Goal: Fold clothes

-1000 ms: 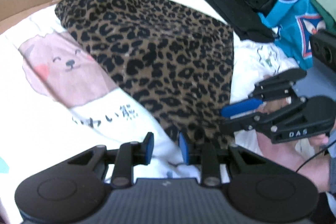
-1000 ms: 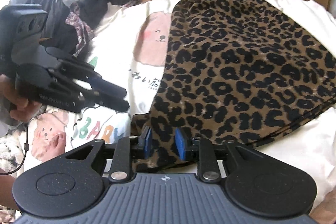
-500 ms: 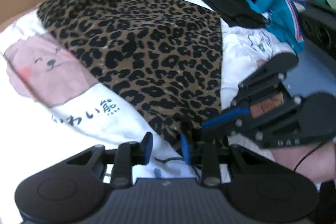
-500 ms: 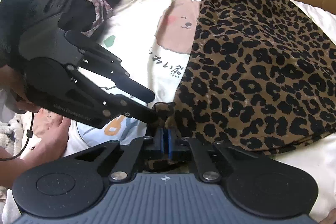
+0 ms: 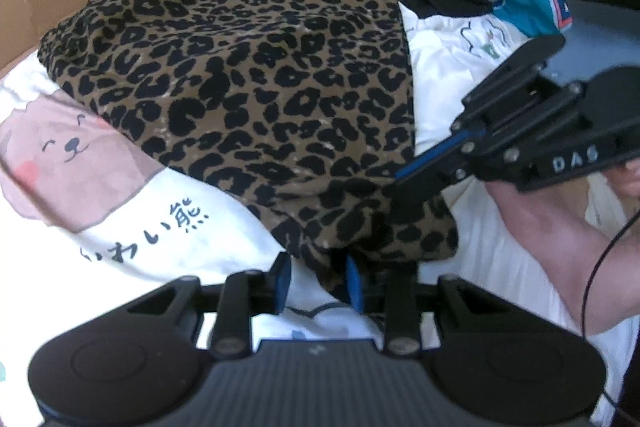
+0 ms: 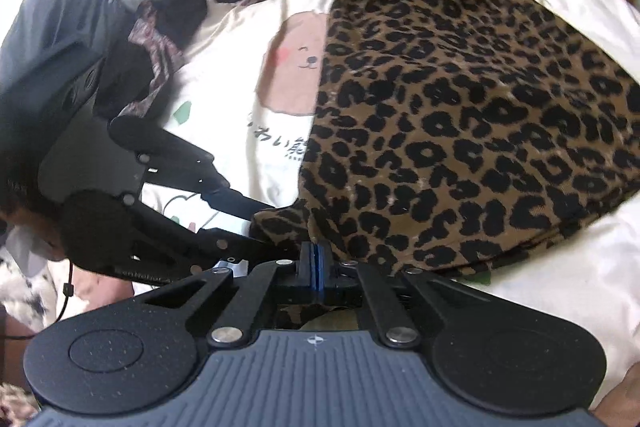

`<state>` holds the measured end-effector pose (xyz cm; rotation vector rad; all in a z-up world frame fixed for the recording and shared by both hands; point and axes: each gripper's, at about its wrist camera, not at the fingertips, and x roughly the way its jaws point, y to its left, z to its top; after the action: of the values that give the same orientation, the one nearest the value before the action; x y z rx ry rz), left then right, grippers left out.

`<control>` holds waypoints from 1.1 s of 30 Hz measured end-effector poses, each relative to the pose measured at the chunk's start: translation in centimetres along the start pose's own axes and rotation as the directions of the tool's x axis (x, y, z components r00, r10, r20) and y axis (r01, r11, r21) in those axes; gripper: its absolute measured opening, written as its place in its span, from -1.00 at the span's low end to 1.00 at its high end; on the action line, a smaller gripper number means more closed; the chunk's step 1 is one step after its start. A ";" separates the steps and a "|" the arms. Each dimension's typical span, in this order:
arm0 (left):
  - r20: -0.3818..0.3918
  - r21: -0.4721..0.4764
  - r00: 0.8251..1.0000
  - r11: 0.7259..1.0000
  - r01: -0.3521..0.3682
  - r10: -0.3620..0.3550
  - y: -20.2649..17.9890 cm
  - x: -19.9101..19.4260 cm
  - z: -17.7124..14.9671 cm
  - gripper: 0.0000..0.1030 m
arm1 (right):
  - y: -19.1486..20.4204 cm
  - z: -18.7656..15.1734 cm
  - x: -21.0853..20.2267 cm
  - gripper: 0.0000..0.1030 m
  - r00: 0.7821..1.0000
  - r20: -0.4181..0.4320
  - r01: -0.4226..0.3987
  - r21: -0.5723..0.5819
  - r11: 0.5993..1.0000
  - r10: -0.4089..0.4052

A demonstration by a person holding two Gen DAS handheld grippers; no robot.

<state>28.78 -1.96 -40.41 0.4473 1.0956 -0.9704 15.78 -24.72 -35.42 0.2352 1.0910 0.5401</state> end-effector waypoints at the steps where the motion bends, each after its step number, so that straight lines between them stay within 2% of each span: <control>1: 0.001 0.009 1.000 1.000 -0.005 0.005 -0.1 0.2 0.1 -0.38 | -0.2 0.0 0.0 -1.00 1.000 0.002 -0.006 0.016 1.000 0.006; 7: 0.013 0.071 0.999 0.997 -0.036 0.035 -0.9 0.8 0.0 -0.37 | -0.8 0.0 -0.2 -1.00 1.000 0.010 -0.025 0.056 0.998 0.024; 8: 0.019 0.064 0.999 0.997 -0.034 0.033 -0.7 0.6 0.0 -0.49 | -0.9 0.0 -0.2 -1.00 1.000 0.011 -0.027 0.061 0.998 0.026; 9: 0.022 0.045 0.999 0.999 -0.029 0.028 -0.4 0.5 -0.1 -0.71 | -0.9 0.0 -0.1 -1.00 0.999 0.003 -0.035 0.070 0.997 0.035; 10: 0.023 0.018 0.999 1.000 -0.023 0.022 0.0 0.4 -0.2 -0.78 | -0.9 0.0 0.0 -1.00 0.999 -0.006 -0.044 0.079 0.996 0.044; 16: 0.046 -0.136 0.999 0.991 0.010 -0.004 2.1 -0.8 -1.7 -0.88 | -1.0 0.2 -0.2 -0.95 0.997 -0.012 -0.071 0.097 0.993 0.073; 19: 0.056 -0.249 0.997 0.967 0.059 -0.046 3.7 -0.8 -2.5 -0.89 | -1.2 0.5 -0.3 -0.94 0.998 -0.008 -0.061 0.098 0.993 0.062; 20: 0.064 -0.302 0.996 0.950 0.084 -0.068 4.4 -0.8 -2.9 -0.90 | -1.4 0.6 -0.2 -0.94 0.998 -0.005 -0.055 0.102 0.993 0.056; 21: 0.076 -0.373 0.992 0.920 0.121 -0.100 5.2 -0.7 -3.4 -0.91 | -1.5 0.7 -0.2 -0.94 0.999 -0.003 -0.049 0.107 0.993 0.049; 23: 0.113 -0.529 0.979 0.824 0.204 -0.170 7.2 -0.2 -4.7 -0.92 | -1.7 0.8 0.1 -0.94 0.999 -0.003 -0.034 0.109 0.993 0.035; 25: 0.162 -0.647 0.961 0.711 0.276 -0.226 8.9 0.1 -6.2 -0.92 | -1.8 0.8 0.6 -0.94 1.000 -0.010 -0.018 0.103 0.995 0.019; 27: 0.211 -0.724 0.941 0.604 0.332 -0.263 10.1 0.4 -7.5 -0.93 | -1.8 0.7 1.2 -0.94 1.000 -0.025 0.004 0.088 0.996 -0.001; 28: 0.227 -0.744 0.934 0.570 0.348 -0.275 10.5 0.5 -8.0 -0.94 | -1.8 0.6 1.5 -0.94 0.999 -0.033 0.014 0.080 0.997 -0.012; 29: 0.232 -0.753 0.932 0.555 0.354 -0.280 10.6 0.6 -8.4 -0.94 | -1.8 0.5 1.8 -0.93 0.999 -0.041 0.025 0.072 0.997 -0.022; 30: 0.231 -0.752 0.931 0.555 0.355 -0.284 10.6 0.6 -8.5 -0.94 | -1.8 0.4 2.1 -0.93 0.998 -0.049 0.035 0.063 0.997 -0.032; 33: 0.227 -0.732 0.925 0.574 0.368 -0.303 10.0 0.7 -8.4 -0.93 | -1.7 0.3 2.3 -0.94 0.998 -0.059 0.038 0.049 0.998 -0.035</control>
<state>32.69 9.18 -46.07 -0.5317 1.4372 -0.7343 17.32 -24.98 -37.81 0.2440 1.1646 0.4901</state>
